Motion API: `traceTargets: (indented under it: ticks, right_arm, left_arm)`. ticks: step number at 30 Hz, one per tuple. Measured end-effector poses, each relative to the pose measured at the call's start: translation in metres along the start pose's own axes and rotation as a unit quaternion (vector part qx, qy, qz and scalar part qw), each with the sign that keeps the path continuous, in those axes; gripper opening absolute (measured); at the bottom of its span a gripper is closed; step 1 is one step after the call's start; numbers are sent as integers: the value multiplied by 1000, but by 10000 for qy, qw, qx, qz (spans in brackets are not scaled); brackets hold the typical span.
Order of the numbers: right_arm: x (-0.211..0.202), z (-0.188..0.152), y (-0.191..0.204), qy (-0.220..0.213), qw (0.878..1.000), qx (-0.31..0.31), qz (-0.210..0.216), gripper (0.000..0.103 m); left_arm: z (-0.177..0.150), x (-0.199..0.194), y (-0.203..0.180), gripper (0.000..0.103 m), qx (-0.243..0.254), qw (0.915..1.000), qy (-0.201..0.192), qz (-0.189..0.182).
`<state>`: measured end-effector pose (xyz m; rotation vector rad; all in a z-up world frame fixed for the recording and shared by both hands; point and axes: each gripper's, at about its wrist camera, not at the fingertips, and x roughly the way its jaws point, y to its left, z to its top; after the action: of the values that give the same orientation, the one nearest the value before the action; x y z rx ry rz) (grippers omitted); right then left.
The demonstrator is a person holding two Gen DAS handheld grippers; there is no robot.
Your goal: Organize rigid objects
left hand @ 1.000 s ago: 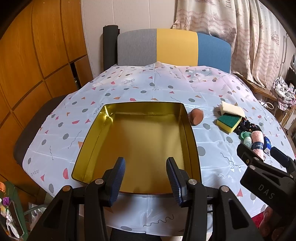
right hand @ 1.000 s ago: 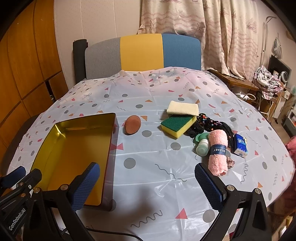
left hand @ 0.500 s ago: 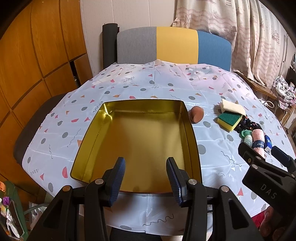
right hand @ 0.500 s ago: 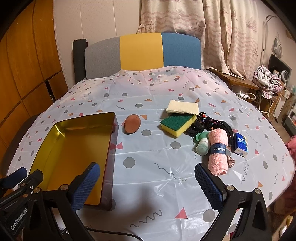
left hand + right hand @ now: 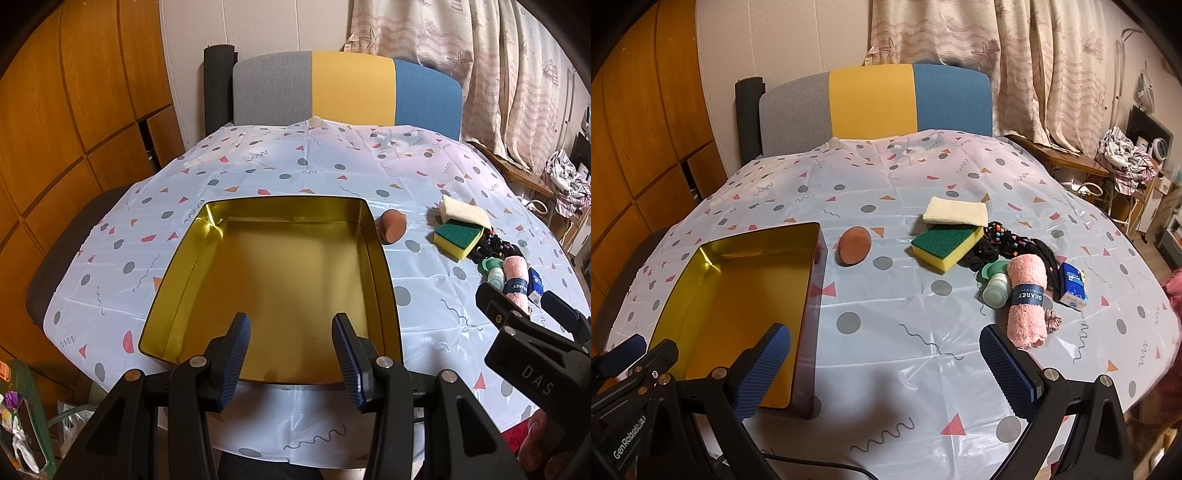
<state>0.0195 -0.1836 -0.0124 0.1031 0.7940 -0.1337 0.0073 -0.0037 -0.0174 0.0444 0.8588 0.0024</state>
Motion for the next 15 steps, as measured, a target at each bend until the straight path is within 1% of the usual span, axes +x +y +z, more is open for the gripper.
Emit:
traceTargets:
  ticks: [15]
  right_arm:
    - [0, 1, 1, -6, 10000, -13, 25, 103]
  left_arm:
    - [1, -1, 2, 46, -20, 10000, 32, -10]
